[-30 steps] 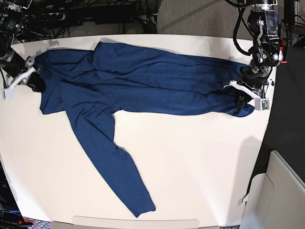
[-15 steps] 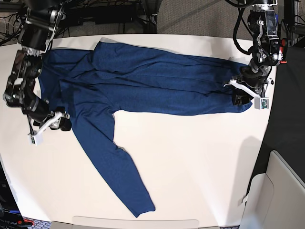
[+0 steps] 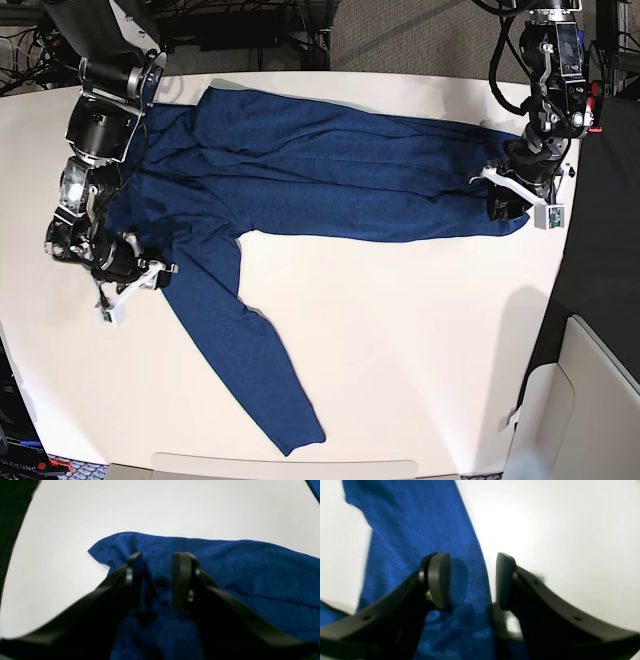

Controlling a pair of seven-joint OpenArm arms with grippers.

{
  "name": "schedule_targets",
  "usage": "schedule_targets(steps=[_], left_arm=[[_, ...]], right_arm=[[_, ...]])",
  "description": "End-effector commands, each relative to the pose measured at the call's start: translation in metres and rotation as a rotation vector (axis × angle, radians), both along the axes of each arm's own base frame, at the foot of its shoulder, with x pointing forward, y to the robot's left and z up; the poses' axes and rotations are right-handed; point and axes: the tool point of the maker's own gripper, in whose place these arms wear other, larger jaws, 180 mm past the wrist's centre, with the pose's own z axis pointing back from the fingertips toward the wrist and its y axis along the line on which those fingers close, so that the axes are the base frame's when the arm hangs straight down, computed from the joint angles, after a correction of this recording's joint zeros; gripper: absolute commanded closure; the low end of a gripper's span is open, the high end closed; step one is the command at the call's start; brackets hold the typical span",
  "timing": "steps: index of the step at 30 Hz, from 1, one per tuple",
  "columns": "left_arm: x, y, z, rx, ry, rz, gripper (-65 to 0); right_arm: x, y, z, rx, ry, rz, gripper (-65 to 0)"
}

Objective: Fold the T-shirt properly
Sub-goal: 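Fold the grasped side edges inward toward the shirt's middle with both grippers, then grasp the sleeve cuff with the right gripper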

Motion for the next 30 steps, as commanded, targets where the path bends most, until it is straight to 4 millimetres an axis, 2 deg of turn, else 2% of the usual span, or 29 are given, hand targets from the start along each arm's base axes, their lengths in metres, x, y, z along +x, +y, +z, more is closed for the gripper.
schedule_targets(steps=[1, 6, 8, 12, 13, 16, 18, 22, 26, 30], left_arm=[[0.008, 0.003, 0.015, 0.012, -0.054, -0.003, -19.7], [0.008, 0.003, 0.015, 0.012, -0.054, -0.003, -19.7], [0.008, 0.004, 0.015, 0.013, -0.055, -0.002, -19.7], [0.008, 0.004, 0.015, 0.013, -0.055, -0.001, -19.7], [0.009, 0.004, 0.016, 0.013, -0.056, -0.001, -19.7], [0.009, 0.004, 0.017, 0.013, -0.059, -0.002, -19.7], [0.009, 0.004, 0.017, 0.014, -0.061, -0.001, -19.7], [0.009, 0.004, 0.017, 0.013, -0.06, 0.0, -19.7], [0.009, 0.004, 0.017, 0.013, -0.06, 0.0, -19.7], [0.009, 0.004, 0.015, 0.01, -0.057, 0.002, -19.7]], right_arm=[[0.01, -0.002, 0.01, -0.007, -0.018, 0.002, -29.6], [-0.001, 0.017, -0.008, -0.03, 0.036, 0.079, -28.2], [-0.007, 0.027, -0.012, -0.007, 0.059, 0.122, -21.4], [-0.019, 0.048, -0.014, 0.067, 0.047, 0.228, -1.7], [-0.022, 0.052, -0.013, 0.09, 0.036, 0.251, 0.0], [-0.032, 0.057, -0.007, 0.126, 0.005, 0.284, -0.2], [-0.039, 0.054, 0.003, 0.129, -0.019, 0.295, -0.1], [-0.056, 0.062, 0.026, 0.169, -0.071, 0.342, -0.1], [-0.078, 0.085, 0.053, 0.264, -0.137, 0.413, -0.1], [-0.107, 0.104, 0.056, 0.394, -0.145, 0.44, -0.1]])
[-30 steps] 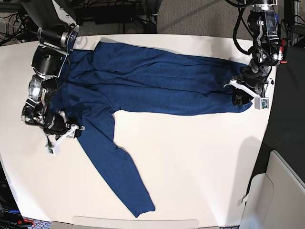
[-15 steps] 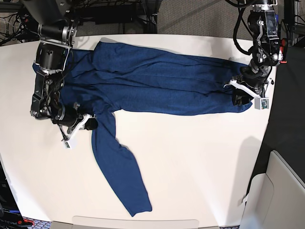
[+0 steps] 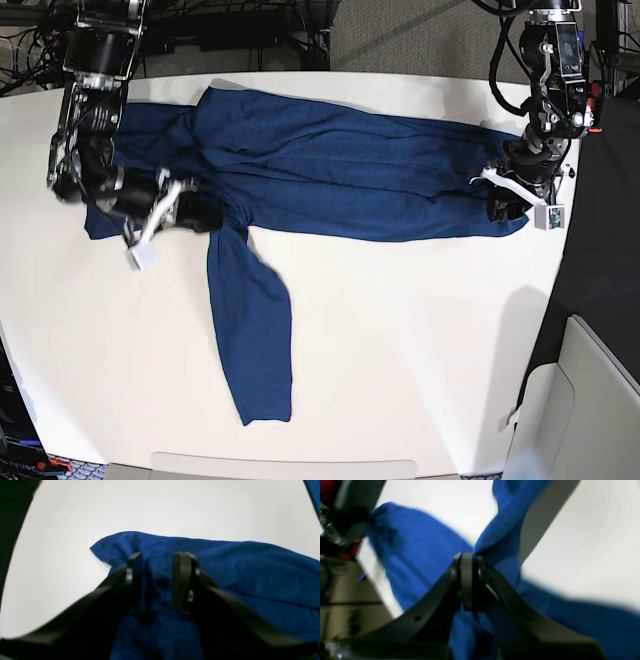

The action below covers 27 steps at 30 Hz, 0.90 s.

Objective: Fold the T-shirt properly
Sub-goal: 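Grasp the sleeve cuff with the right gripper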

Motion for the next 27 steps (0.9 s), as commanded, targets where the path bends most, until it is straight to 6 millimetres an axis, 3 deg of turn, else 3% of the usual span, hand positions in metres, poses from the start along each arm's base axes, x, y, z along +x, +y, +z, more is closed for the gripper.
schedule_targets(steps=[1, 9, 13, 17, 23, 27], left_arm=[[0.008, 0.005, 0.015, 0.014, -0.054, -0.001, -19.7], [0.008, 0.003, 0.014, 0.013, -0.052, -0.004, -19.7], [0.008, 0.002, 0.014, 0.012, -0.052, -0.005, -19.7], [0.008, 0.003, 0.014, 0.012, -0.051, -0.004, -19.7], [0.006, 0.003, 0.012, 0.012, -0.045, -0.004, -19.6], [0.005, 0.003, 0.011, 0.012, -0.043, -0.004, -19.6]], right_arm=[[-0.001, 0.006, 0.015, 0.044, -0.045, 0.011, -0.1], [-0.061, 0.065, 0.009, 0.094, -0.012, 0.187, -0.1], [-0.082, 0.079, 0.004, 0.095, 0.014, 0.237, -0.1], [-0.083, 0.068, -0.003, 0.059, 0.022, 0.211, -3.6], [-0.069, 0.021, 0.009, -0.005, -0.044, 0.082, -33.2], [-0.051, -0.004, 0.019, -0.018, -0.087, -0.01, -37.2]])
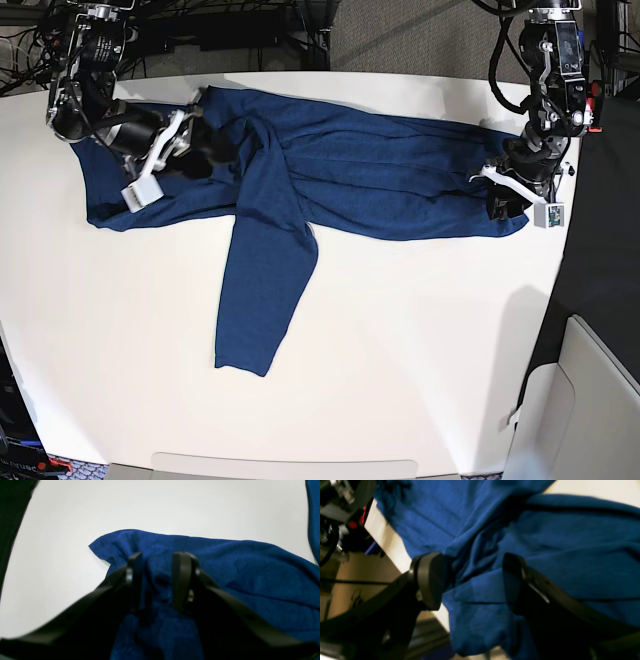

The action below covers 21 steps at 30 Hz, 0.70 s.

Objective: Fold the T-shirt properly
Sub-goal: 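Grasp the sleeve cuff with the right gripper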

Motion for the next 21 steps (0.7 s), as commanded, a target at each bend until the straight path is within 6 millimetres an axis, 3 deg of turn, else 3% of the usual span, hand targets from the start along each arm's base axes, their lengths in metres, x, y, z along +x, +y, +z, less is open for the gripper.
schedule_targets(steps=[1, 12, 18, 21], left_arm=[[0.007, 0.003, 0.014, 0.012, -0.052, -0.004, -19.6], [0.007, 0.001, 0.015, 0.01, -0.056, -0.006, -19.6], [0.004, 0.002, 0.013, 0.009, -0.048, -0.005, -19.6], [0.003, 0.001, 0.015, 0.011, -0.053, -0.007, -19.6]], right_arm=[[0.02, -0.008, 0.02, 0.011, -0.081, -0.024, -37.2], [0.152, -0.007, 0.02, -0.059, -0.115, -0.143, -37.1], [0.204, -0.005, 0.025, -0.144, -0.125, -0.17, -37.1], [0.22, -0.004, 0.027, -0.183, -0.134, -0.177, -37.1]])
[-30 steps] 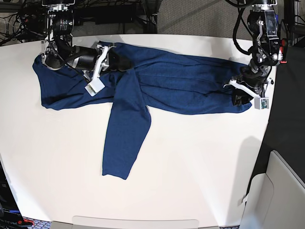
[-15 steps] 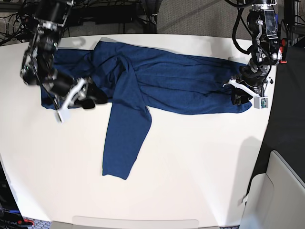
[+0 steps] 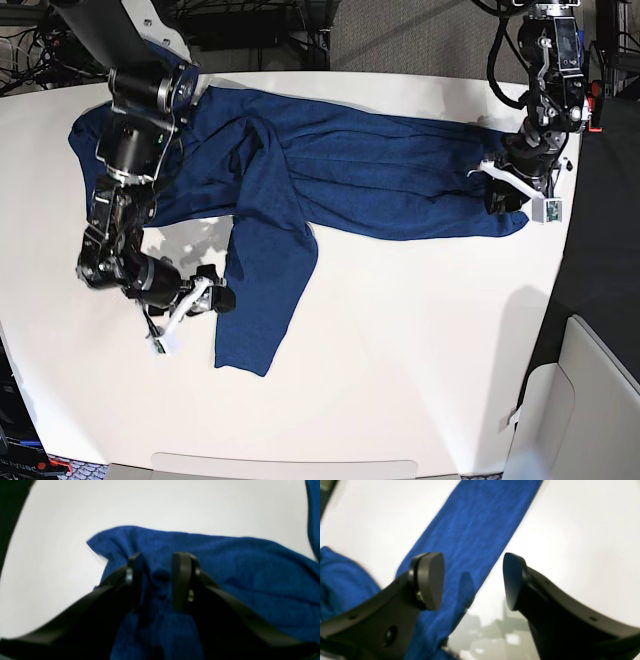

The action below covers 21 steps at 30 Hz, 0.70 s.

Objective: Fold the T-shirt properly
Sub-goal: 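Grasp the sleeve cuff with the right gripper, then lay the sleeve across the shirt body toward the left gripper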

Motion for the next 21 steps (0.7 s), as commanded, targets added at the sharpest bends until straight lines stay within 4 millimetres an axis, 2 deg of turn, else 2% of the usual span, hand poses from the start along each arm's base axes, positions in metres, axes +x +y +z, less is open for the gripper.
schedule_targets(steps=[1, 5, 8, 10, 16, 19, 21], left_arm=[[0.01, 0.002, 0.02, 0.013, -0.069, -0.007, -19.6], [0.011, 0.0, 0.024, 0.015, -0.08, -0.012, -19.6], [0.011, 0.0, 0.024, 0.015, -0.08, -0.012, -19.6], [0.012, 0.0, 0.025, 0.015, -0.082, -0.012, -19.6], [0.012, 0.001, 0.025, 0.016, -0.082, -0.011, -19.6], [0.013, 0.001, 0.026, 0.016, -0.085, -0.011, -19.6], [0.013, 0.001, 0.026, 0.016, -0.087, -0.011, -19.6]], right_arm=[[0.022, 0.003, 0.028, 0.018, -0.092, -0.005, -37.1], [0.035, 0.011, 0.016, -0.033, -0.072, 0.002, -37.1], [0.036, 0.025, -0.001, -0.05, -0.026, 0.029, -37.1], [0.038, 0.027, -0.008, -0.045, -0.022, 0.005, -37.1], [0.03, 0.03, -0.038, -0.014, 0.073, -0.054, -37.0], [0.022, 0.047, -0.048, -0.013, 0.108, -0.016, -31.5], [0.014, 0.055, -0.055, -0.039, 0.143, 0.026, -21.7]])
